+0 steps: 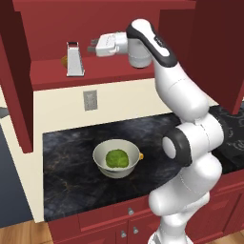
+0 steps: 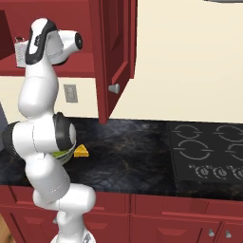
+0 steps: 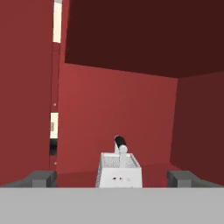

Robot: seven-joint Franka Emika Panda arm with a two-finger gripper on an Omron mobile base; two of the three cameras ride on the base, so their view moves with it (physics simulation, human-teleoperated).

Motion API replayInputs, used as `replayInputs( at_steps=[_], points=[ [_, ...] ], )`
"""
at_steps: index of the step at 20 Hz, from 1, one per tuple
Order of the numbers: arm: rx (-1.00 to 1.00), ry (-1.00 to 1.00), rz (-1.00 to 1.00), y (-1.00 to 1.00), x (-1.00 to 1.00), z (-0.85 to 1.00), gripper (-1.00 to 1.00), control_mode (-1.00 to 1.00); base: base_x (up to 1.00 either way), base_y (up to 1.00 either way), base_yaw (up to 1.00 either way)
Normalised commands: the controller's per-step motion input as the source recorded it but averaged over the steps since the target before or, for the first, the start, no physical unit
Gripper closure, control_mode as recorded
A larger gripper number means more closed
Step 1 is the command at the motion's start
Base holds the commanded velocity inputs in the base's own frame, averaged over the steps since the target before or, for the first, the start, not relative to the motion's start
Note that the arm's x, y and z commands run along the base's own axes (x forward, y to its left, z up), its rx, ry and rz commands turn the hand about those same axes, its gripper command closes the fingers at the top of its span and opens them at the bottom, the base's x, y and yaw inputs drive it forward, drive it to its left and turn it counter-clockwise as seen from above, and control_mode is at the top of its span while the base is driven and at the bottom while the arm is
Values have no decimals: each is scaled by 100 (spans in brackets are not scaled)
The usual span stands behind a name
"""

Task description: Pick the cheese from the fridge and the cheese grater from the cabinet and place them next to the salad bowl.

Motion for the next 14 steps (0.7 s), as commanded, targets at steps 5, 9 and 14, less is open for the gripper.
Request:
replayInputs(
  at_steps=[5,9,14],
  points=[
    [0,1,0,1,22,0,-100,-100,0,0,0],
    [0,0,0,0,3,0,-100,-100,0,0,0],
    [0,-4,0,2,7,-7,-100,-100,0,0,0]
  ],
)
